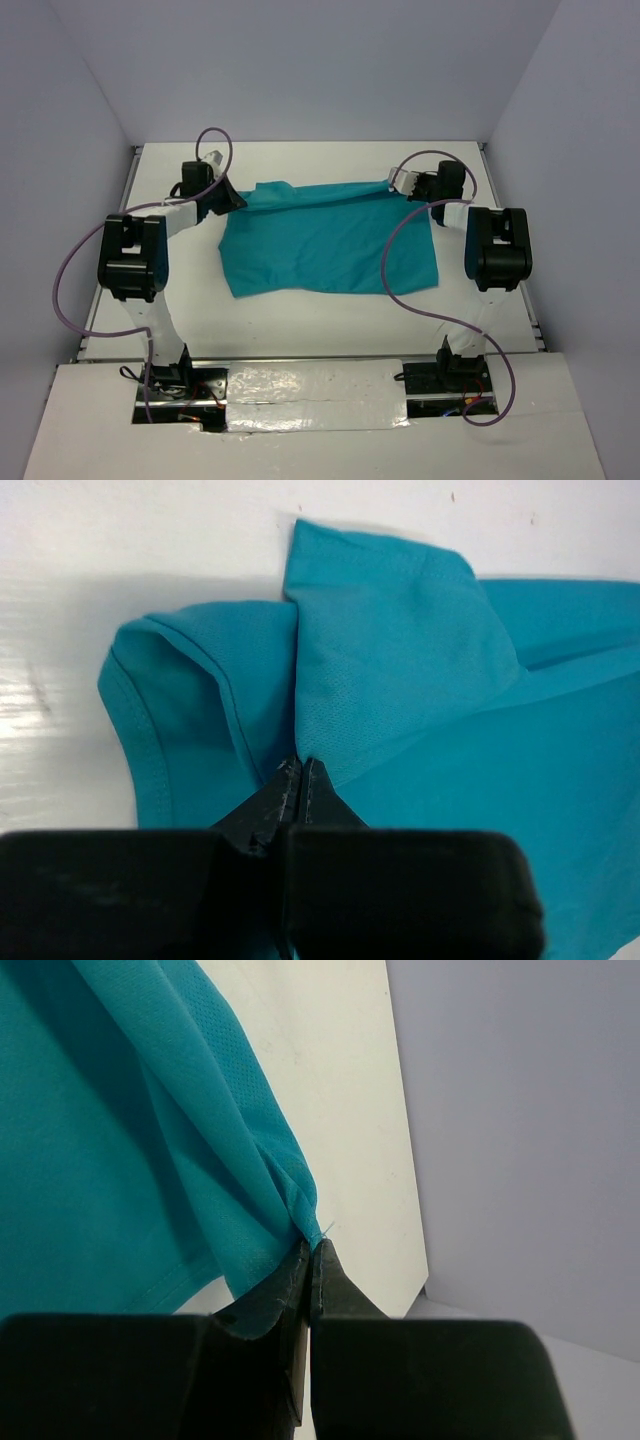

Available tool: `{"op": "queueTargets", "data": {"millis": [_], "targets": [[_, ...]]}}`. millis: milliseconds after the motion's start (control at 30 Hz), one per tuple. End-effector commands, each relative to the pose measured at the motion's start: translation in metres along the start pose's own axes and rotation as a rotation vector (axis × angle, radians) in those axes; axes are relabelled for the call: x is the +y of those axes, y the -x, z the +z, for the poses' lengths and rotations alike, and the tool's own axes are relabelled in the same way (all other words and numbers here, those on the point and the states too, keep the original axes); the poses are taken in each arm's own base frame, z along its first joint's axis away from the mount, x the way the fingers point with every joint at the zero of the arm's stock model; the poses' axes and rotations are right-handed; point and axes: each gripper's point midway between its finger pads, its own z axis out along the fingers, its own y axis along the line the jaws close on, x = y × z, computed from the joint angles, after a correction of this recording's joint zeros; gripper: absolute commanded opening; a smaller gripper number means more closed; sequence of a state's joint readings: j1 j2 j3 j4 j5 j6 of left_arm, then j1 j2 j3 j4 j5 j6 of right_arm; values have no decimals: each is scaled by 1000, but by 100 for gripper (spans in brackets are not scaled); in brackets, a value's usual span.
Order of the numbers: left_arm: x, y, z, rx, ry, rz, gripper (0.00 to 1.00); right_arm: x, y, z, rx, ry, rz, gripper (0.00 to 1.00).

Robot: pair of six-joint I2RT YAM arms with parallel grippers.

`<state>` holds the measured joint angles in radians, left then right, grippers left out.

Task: Fold and stack the t-shirts
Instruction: Fold the flattened tshirt in 1/3 of the way

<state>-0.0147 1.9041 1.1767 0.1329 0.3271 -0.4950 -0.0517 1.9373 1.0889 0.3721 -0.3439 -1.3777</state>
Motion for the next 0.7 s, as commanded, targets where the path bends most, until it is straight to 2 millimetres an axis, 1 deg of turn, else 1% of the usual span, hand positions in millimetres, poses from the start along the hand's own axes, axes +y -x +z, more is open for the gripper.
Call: {"op": "queueTargets", "data": {"millis": [0, 200, 367, 467, 500, 667], "targets": [[-12, 3, -9, -15, -26, 50, 0, -13, 1, 5, 19, -17, -32, 0], [-13, -3, -10, -3, -21, 54, 0, -11, 0, 6, 28, -12, -42, 0], [-11, -1, -13, -17, -8, 55, 0, -9, -2, 7, 41, -10, -45, 0], [-13, 3, -18, -49, -9, 61, 0, -9, -5, 8, 58, -14, -43, 0], [-16, 7, -23, -68, -14, 66, 0, -8, -6, 8, 60, -11, -41, 0], [-19, 7, -35, -125, -26, 77, 0, -9, -9, 9, 72, -19, -39, 0]]}}
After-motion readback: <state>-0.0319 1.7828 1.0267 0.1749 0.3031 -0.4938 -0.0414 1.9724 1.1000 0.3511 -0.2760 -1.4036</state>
